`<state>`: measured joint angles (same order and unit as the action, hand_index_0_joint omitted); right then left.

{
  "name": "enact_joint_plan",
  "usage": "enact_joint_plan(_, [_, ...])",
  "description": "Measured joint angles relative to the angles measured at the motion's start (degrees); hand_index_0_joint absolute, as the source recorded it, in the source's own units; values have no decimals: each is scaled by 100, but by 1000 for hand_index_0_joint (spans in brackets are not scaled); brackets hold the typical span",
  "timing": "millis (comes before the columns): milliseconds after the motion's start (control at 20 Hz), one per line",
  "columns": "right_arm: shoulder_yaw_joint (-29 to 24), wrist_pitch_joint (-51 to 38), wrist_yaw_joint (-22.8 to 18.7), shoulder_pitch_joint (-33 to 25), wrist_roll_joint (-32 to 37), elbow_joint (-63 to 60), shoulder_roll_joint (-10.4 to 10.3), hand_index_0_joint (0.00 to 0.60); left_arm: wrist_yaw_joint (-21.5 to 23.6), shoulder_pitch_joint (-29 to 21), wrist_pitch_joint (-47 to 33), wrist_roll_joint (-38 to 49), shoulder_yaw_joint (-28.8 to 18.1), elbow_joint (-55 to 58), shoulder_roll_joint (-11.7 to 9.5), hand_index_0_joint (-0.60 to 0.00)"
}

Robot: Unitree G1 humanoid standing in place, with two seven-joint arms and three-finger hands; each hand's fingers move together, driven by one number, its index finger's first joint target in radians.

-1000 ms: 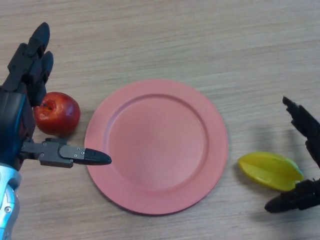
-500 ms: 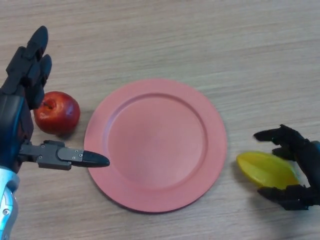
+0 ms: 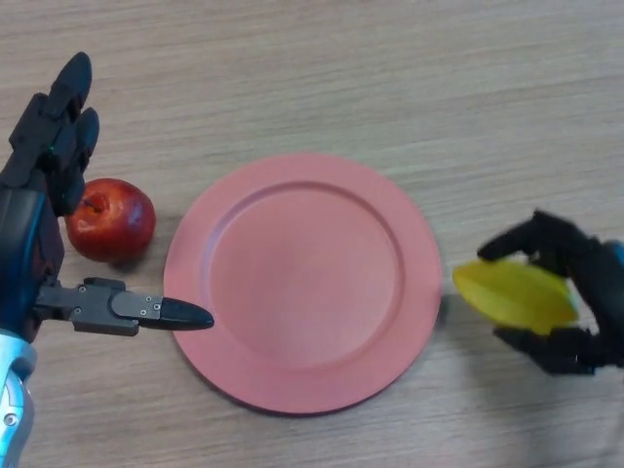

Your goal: Pick up the yellow starfruit and place it on the plate

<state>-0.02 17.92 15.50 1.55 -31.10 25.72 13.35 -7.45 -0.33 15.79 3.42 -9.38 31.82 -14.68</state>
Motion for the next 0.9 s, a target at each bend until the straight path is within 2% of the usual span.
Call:
enact_joint_plan(150, [26,120,30,-498,0,96,4,600,0,6,0,40,-3,89,0,0])
enact_joint_plan(250, [299,429,100,-733,-4,91,-15,600,0,15,0,45,-12,106,1,0])
enact_joint_plan(350, [752,823,174,-1018,164,37,-205,600,1,20,0,46,-25,218,1,0])
enact_joint_plan(450, [1083,681,-92,-1289,715,-398,-254,600,-2,21,0,231,-65,288,0,0])
enact_joint_plan(500, [1225,687,-250,-1348,774,-512,-254,600,-6,30,0,243,-105,300,0,0])
enact_joint_plan(550, [1386,690,-556,-1389,1099,-570,-254,600,-40,74,1,243,-218,309,0,0])
enact_joint_plan(700, [1761,827,-1046,-1660,1470,-919,-251,600,-101,106,90,252,-316,482,-3,0])
enact_joint_plan(750, [1909,1020,-1267,-1666,1978,-920,-250,600,-151,111,89,252,-350,525,-4,0])
enact_joint_plan(900, [2191,1683,-1492,-1644,2513,-917,-251,600,-152,175,89,251,-359,525,-4,0])
